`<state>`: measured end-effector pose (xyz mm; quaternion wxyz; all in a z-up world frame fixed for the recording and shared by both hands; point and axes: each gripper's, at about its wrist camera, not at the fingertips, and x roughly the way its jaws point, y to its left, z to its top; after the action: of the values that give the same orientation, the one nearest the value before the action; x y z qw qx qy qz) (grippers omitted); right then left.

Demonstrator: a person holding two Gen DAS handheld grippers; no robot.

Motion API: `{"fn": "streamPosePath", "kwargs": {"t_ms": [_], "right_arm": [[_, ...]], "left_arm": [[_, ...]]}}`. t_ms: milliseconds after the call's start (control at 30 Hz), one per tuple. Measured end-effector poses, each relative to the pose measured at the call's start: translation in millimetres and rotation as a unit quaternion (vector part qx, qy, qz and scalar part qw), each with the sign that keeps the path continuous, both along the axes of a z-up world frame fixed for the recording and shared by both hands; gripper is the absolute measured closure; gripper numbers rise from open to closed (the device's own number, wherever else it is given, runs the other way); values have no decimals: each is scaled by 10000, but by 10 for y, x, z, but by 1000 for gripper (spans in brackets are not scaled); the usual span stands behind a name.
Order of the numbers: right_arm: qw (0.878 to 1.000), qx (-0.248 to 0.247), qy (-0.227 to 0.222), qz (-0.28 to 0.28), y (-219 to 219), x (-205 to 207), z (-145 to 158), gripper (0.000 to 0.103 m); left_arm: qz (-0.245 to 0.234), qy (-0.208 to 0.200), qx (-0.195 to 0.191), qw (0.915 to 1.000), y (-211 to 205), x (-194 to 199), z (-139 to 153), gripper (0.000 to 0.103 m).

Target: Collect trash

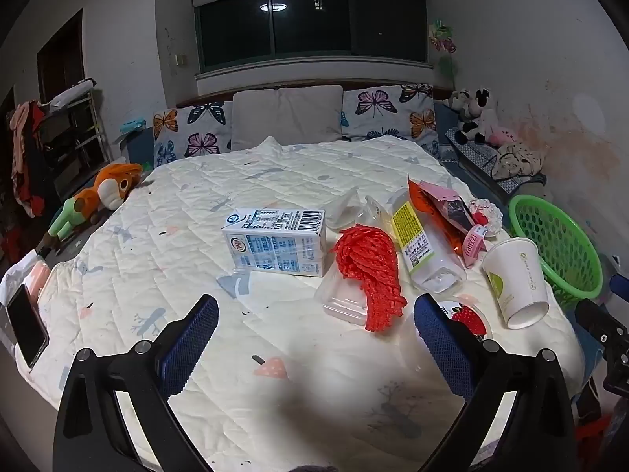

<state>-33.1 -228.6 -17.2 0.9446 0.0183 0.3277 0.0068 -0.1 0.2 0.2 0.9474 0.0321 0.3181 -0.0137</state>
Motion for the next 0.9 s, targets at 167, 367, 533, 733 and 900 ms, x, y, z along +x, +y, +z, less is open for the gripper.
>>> {"fn": "streamPosePath", "kwargs": {"t_ms": [167, 367, 533, 733, 900], "right_arm": [[9999, 93, 65, -5, -23, 52, 14, 5], [10000, -27, -89, 9, 7, -16, -3, 5], [9999, -23, -101, 6, 27, -19, 35, 5], [9999, -20, -104, 3, 25, -18, 31, 5], [9999, -20, -105, 2, 27, -16, 31, 5]], "left_arm": [[26, -25, 49, 10000, -12, 7, 2, 6], [2, -32, 17, 10000, -66, -14, 28, 6], [-26, -43, -7, 10000, -43, -19, 26, 6], [-35, -45, -21, 10000, -26, -26, 35, 6], [-34, -45, -23, 10000, -31, -23, 24, 6]]}}
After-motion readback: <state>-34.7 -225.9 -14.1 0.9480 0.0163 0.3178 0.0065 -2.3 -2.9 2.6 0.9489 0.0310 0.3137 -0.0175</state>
